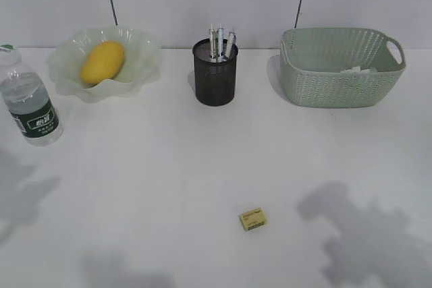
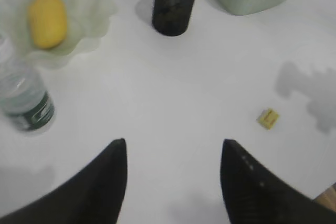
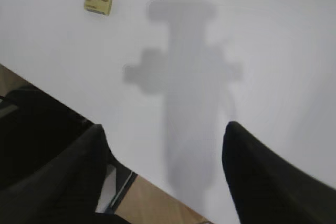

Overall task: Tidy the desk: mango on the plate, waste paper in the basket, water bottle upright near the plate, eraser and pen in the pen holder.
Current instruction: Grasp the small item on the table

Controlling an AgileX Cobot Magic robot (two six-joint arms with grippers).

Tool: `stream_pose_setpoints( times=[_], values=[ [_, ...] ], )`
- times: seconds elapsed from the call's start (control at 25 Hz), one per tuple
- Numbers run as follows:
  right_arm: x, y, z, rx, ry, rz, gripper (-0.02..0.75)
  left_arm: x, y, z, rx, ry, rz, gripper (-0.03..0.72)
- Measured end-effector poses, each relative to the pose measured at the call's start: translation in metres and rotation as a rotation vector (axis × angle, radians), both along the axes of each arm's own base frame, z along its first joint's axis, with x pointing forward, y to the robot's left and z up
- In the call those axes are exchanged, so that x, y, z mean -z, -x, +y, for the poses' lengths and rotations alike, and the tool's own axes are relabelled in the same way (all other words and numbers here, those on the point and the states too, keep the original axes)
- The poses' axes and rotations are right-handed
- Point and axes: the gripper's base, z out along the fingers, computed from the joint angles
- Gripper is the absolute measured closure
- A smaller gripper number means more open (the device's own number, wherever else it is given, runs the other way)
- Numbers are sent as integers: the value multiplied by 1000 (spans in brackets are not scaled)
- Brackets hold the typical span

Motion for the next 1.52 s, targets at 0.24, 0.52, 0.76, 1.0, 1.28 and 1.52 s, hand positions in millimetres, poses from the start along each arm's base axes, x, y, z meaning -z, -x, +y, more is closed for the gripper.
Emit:
stream_pose_setpoints(
  times=[0.24, 0.52, 0.76, 1.0, 1.28, 1.52],
  values=[
    [10, 43, -26, 15, -75, -101, 198, -16, -44, -17, 87, 28, 88, 253],
    [25, 73, -45, 30, -131, -169, 203, -16, -59, -64, 302, -62, 86, 253],
    [32, 72, -54, 145, -106, -188, 216, 4, -68, -124, 477, -187, 116, 253],
    [35, 68, -52, 145, -117, -215, 219, 46, -73, -191, 645, -354, 188, 238],
    [35, 68, -52, 144, -116, -218, 219, 92, -89, -250, 714, -510, 320, 211],
    [35, 68, -52, 144, -116, -220, 219, 126, -104, -283, 716, -662, 393, 211]
  ],
)
